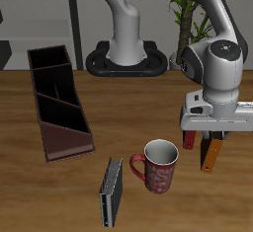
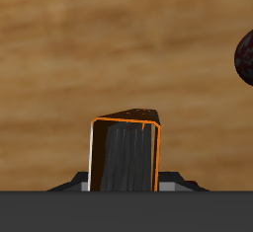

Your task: Place the orange book into the right desk caddy's back compartment

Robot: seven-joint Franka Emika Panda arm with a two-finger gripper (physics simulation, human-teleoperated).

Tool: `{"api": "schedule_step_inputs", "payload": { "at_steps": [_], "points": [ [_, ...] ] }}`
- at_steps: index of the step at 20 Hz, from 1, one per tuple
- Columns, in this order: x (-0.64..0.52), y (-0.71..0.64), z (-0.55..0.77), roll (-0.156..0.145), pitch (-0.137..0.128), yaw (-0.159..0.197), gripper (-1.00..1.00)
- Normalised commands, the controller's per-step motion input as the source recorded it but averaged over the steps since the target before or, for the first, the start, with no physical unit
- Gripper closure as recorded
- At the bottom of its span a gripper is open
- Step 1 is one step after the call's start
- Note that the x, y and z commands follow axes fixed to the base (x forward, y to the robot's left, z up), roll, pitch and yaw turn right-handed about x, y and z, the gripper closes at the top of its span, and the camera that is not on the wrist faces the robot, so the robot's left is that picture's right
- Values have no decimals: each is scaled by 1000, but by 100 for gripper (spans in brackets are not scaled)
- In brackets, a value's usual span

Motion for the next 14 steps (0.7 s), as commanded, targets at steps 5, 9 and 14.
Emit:
{"api": "schedule_step_inputs", "payload": {
  "at_steps": [5, 9, 14],
  "points": [
    [-83, -19, 343, 23, -50, -8, 100],
    [-190, 51, 555, 24, -85, -5, 100],
    [-290, -12, 691, 16, -88, -10, 100]
  ]
}}
